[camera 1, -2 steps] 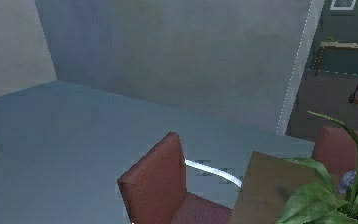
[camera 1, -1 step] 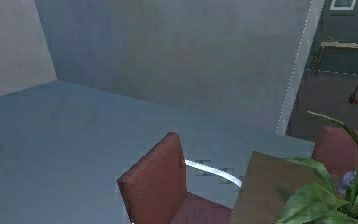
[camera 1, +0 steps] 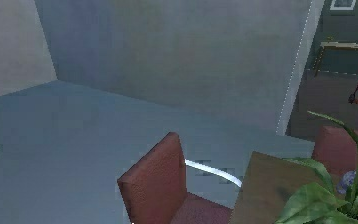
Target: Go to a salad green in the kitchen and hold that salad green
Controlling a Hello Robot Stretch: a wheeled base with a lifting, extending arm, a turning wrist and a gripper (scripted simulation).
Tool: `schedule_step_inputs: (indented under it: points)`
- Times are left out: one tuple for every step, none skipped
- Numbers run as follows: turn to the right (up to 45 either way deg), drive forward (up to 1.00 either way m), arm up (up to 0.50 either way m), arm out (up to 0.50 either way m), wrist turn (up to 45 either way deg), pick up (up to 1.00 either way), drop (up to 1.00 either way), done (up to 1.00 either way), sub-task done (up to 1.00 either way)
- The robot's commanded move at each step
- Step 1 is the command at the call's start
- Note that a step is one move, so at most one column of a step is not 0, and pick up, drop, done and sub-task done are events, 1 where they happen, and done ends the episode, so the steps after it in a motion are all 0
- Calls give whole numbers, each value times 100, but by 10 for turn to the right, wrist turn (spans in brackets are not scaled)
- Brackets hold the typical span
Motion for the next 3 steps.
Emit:
schedule_step_inputs:
  points:
    - [0, 0, 0, 44, 0, 0, 0, 0, 0]
    - [0, 0, 0, 0, 450, 0, 0, 0, 0]
    - [0, 0, 0, 0, 450, 0, 0, 0, 0]
